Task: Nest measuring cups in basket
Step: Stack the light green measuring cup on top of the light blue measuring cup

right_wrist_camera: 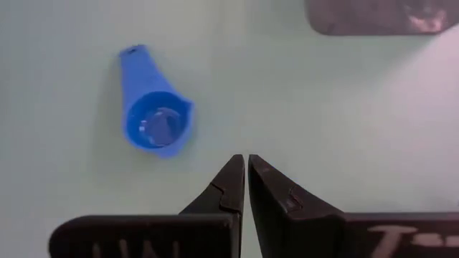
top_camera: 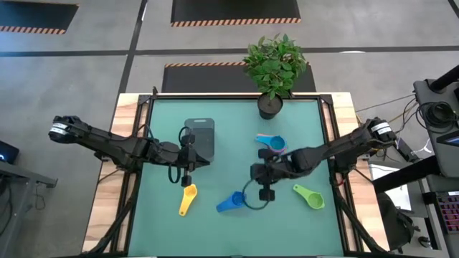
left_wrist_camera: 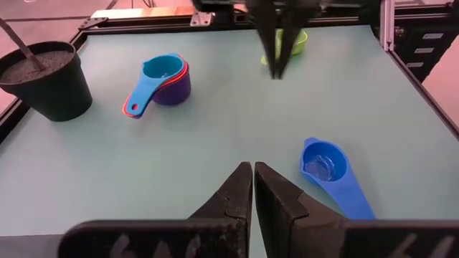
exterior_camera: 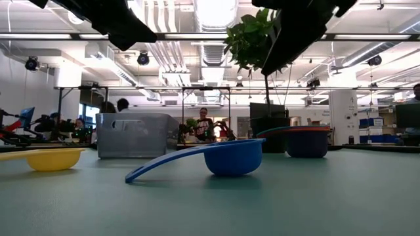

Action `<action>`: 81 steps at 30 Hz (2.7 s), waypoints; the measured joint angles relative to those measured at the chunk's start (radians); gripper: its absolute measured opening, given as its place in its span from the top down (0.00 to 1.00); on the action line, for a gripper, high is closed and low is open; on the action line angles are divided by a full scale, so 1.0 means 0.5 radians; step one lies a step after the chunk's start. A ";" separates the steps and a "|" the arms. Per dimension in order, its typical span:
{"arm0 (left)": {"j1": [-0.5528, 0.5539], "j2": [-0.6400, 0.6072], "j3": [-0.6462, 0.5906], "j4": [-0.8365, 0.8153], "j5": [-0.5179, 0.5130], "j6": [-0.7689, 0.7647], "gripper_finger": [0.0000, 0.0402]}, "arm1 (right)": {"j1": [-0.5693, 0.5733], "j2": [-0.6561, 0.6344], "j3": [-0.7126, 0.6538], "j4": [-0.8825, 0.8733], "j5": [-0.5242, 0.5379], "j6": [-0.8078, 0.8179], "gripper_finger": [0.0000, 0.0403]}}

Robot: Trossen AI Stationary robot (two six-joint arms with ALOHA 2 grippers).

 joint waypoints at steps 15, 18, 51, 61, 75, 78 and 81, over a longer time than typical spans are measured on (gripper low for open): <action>0.000 0.000 0.000 0.000 0.000 0.000 1.00 | 0.105 0.045 0.006 -0.015 -0.348 0.411 0.81; 0.000 0.000 0.000 0.001 0.000 0.054 1.00 | 0.133 0.045 0.006 -0.190 -0.430 0.642 0.71; 0.000 0.000 0.153 -0.042 -0.034 0.358 1.00 | 1.352 0.022 -0.368 -1.032 -0.051 2.367 0.52; 0.000 0.000 0.153 -0.043 -0.034 0.357 1.00 | 1.349 0.022 -0.508 -0.906 -0.096 2.418 0.66; 0.000 0.000 0.153 -0.043 -0.034 0.356 1.00 | 1.287 0.022 -0.434 -0.832 -0.091 2.266 0.97; 0.000 0.000 0.153 -0.042 -0.034 0.356 1.00 | 1.176 0.022 -0.380 -0.862 -0.085 2.154 0.97; 0.000 0.000 0.153 -0.044 -0.034 0.356 1.00 | 1.028 0.022 -0.326 -0.861 -0.047 1.993 0.97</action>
